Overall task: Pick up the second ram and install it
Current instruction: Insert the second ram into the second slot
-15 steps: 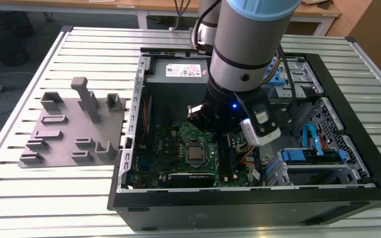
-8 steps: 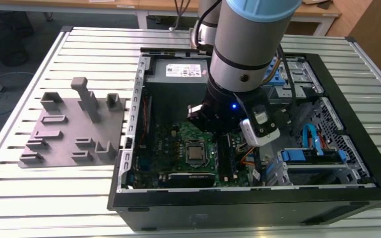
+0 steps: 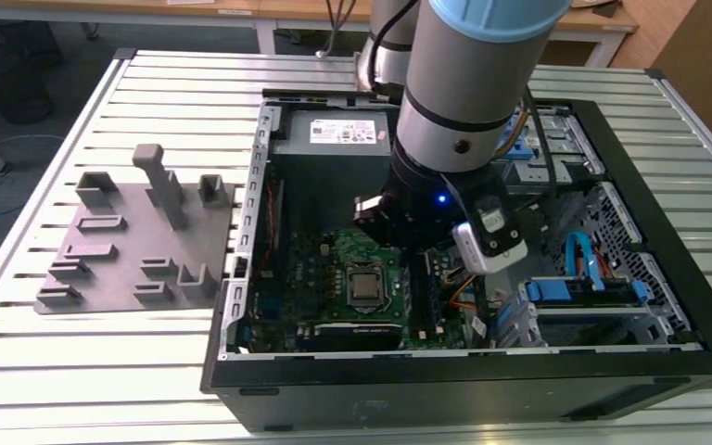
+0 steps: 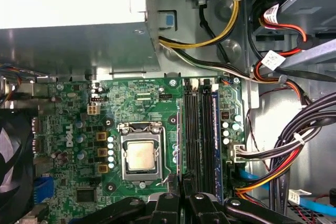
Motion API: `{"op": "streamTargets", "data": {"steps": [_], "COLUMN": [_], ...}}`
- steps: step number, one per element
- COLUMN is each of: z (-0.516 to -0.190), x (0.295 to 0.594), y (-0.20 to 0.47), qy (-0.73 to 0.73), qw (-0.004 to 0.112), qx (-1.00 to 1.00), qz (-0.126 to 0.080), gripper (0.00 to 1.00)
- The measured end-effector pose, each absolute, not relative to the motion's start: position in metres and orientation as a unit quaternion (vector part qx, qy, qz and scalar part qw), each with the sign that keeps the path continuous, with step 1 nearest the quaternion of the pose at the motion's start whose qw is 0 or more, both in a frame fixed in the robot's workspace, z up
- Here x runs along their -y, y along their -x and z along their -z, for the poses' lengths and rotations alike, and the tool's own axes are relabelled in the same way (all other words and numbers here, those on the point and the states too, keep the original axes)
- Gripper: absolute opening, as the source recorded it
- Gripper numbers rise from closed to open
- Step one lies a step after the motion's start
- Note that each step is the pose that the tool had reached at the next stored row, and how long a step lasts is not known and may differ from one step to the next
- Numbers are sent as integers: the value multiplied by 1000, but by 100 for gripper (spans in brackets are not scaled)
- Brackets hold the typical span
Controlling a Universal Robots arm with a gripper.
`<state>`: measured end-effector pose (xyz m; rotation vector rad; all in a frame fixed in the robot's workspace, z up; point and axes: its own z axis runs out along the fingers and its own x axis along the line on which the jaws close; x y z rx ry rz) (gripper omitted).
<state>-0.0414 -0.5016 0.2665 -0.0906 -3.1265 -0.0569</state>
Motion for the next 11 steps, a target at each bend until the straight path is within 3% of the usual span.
{"op": "streamTargets", "data": {"steps": [11], "z": [-262], "x": [502], "y": [32], "qy": [30], "qw": [7], "qx": [999], "qz": [18], "gripper": [14]}}
